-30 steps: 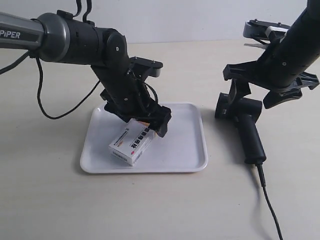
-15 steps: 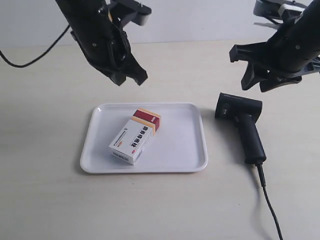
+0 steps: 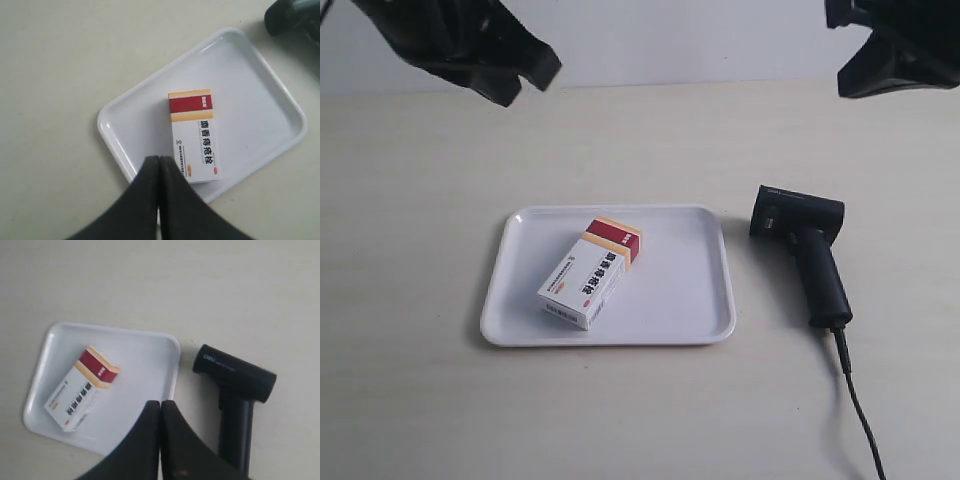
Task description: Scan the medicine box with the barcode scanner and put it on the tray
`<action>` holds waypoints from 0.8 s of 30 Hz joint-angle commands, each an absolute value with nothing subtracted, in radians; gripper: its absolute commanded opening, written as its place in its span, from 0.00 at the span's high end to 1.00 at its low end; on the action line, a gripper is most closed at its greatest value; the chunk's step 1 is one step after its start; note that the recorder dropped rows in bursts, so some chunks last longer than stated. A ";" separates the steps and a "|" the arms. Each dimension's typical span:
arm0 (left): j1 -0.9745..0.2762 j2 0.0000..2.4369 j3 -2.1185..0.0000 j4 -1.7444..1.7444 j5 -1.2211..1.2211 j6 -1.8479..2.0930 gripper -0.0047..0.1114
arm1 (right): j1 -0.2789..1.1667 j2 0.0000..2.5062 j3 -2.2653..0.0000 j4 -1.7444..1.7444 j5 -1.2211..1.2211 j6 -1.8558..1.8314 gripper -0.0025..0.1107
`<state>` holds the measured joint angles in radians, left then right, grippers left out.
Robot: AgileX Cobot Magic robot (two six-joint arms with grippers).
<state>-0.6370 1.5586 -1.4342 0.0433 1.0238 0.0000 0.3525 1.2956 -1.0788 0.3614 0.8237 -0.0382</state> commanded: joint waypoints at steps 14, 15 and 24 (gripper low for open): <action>-0.638 0.683 -0.931 -0.053 0.797 -0.115 0.96 | 0.349 0.578 -0.890 0.444 0.739 -0.217 0.98; -0.638 0.651 -0.906 -0.060 0.790 -0.115 0.96 | 0.349 0.554 -0.875 0.446 0.747 -0.213 0.98; -0.638 0.309 -0.664 0.007 0.690 -0.203 0.96 | 0.349 0.311 -0.753 0.308 0.726 -0.038 0.98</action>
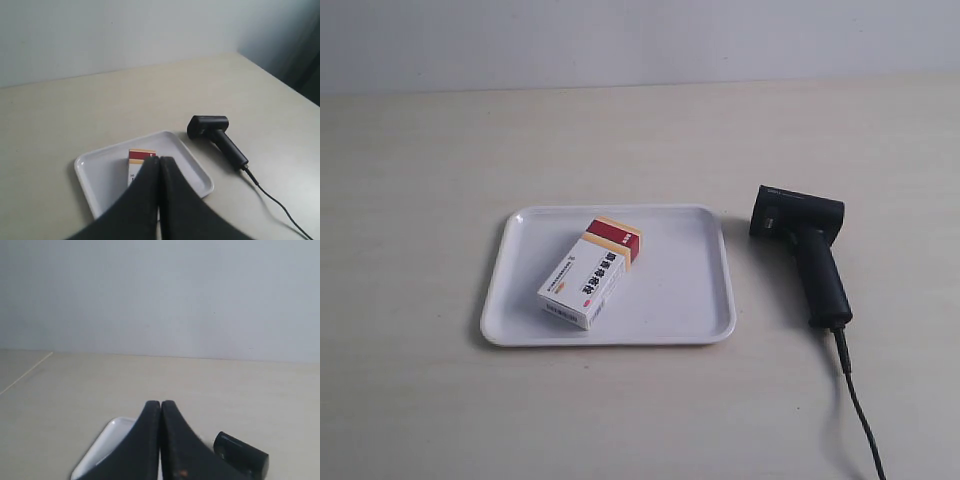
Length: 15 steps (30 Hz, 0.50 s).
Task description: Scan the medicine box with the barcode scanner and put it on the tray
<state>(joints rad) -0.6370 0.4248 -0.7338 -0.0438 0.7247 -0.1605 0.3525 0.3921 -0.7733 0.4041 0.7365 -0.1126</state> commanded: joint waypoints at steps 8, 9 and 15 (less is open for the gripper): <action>-0.638 0.162 -0.594 0.076 0.760 -0.191 0.96 | 0.349 0.209 -0.753 0.191 0.826 0.065 0.98; -0.638 0.155 -0.594 0.076 0.768 -0.191 0.96 | 0.349 0.204 -0.753 0.191 0.830 0.094 0.98; -0.638 0.139 -0.594 0.074 0.784 -0.191 0.96 | 0.349 0.186 -0.753 0.191 0.832 0.132 0.98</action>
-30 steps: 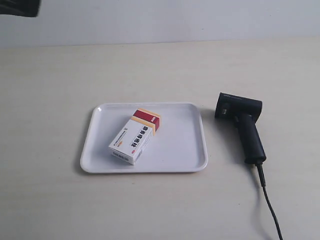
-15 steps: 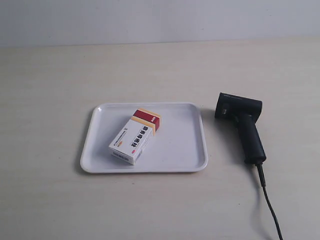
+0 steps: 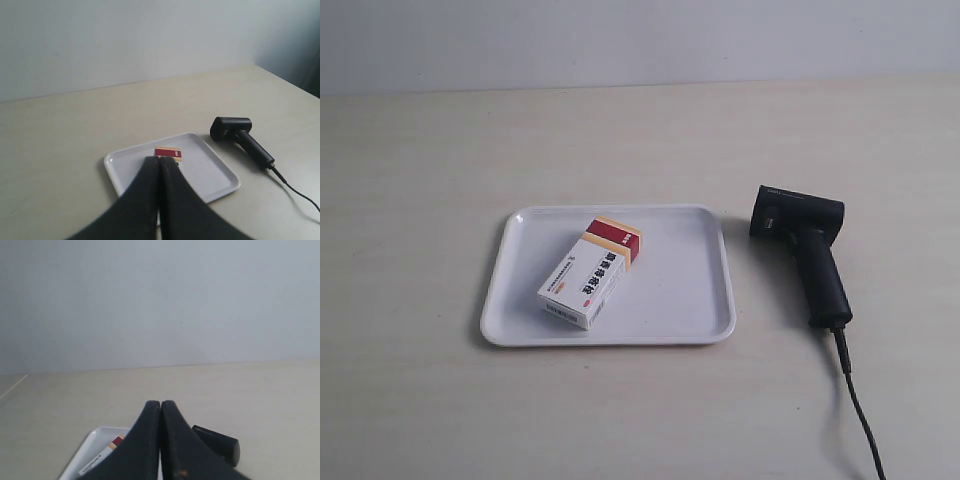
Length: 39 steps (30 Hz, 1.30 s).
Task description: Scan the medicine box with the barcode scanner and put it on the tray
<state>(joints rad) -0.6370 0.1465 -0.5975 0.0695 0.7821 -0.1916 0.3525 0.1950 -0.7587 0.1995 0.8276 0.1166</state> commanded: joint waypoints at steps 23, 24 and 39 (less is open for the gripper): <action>-0.257 0.053 -0.594 0.149 0.743 -0.159 0.96 | 0.349 0.186 -0.753 0.191 0.837 0.132 0.98; -0.223 0.040 -0.594 0.149 0.730 -0.168 0.96 | 0.349 0.186 -0.753 0.191 0.837 0.132 0.98; -0.070 0.000 -0.097 0.135 0.189 -0.217 0.96 | 0.349 0.186 -0.753 0.191 0.837 0.132 0.98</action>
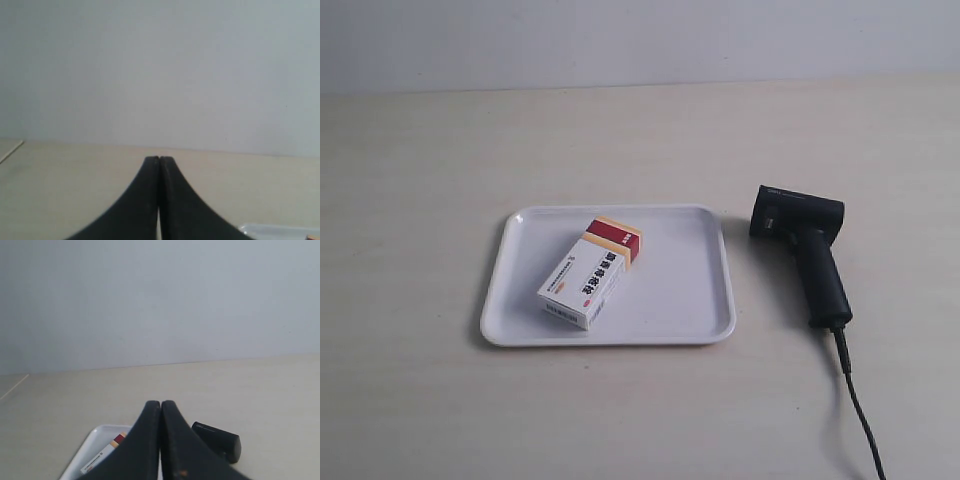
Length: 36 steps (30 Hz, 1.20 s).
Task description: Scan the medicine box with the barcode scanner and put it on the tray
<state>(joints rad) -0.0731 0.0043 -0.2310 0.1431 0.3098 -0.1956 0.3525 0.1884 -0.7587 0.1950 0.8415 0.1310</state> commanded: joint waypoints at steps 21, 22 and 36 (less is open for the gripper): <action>-0.070 0.000 0.000 0.147 0.364 -0.270 0.96 | 0.349 0.186 -0.753 0.191 0.850 0.132 0.98; -0.070 0.000 0.000 0.143 0.364 -0.270 0.96 | 0.349 0.186 -0.753 0.191 0.850 0.132 0.98; -0.070 0.000 0.000 0.083 0.360 -0.186 0.96 | 0.349 0.186 -0.753 0.191 0.850 0.132 0.98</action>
